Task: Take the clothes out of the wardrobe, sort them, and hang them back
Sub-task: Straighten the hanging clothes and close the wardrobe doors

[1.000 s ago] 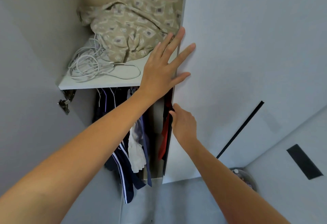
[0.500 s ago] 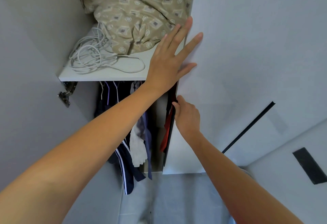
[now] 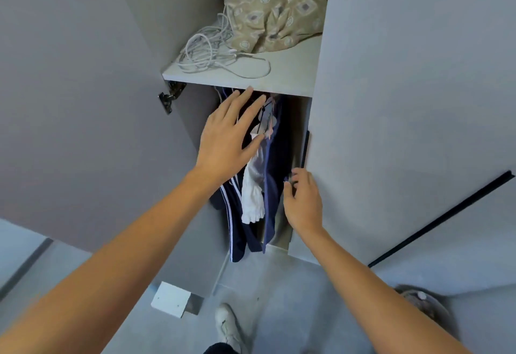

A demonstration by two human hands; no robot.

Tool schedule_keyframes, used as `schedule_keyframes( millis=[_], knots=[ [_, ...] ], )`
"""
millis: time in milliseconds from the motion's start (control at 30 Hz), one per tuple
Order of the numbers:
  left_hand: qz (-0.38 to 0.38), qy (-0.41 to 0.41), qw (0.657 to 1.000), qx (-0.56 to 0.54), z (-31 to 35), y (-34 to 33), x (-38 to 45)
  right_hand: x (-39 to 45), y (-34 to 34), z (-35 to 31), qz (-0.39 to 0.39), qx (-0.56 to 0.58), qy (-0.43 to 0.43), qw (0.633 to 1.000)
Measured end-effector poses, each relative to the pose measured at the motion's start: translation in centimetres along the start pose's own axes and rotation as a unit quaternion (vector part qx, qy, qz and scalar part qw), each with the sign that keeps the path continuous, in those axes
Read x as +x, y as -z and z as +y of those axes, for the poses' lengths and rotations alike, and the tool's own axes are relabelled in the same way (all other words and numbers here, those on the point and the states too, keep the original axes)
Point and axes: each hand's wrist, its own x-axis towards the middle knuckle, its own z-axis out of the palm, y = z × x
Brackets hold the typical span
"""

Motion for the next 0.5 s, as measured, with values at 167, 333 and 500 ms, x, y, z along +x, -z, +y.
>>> schedule_keyframes(
  millis=[167,333,500],
  knots=[
    [-0.044,0.11,0.992,0.032,-1.8,2.3,-9.4,-3.1,-2.6,-0.5,-0.105,-0.007,0.025,0.994],
    [-0.034,0.171,0.983,0.049,-4.2,6.4,-16.2,-5.3,-5.4,-4.9,-0.188,-0.008,0.099,0.977],
    [0.1,0.112,0.986,0.077,-6.9,14.2,-17.3,-8.7,-10.8,-12.5,-0.259,0.045,0.172,0.95]
  ],
)
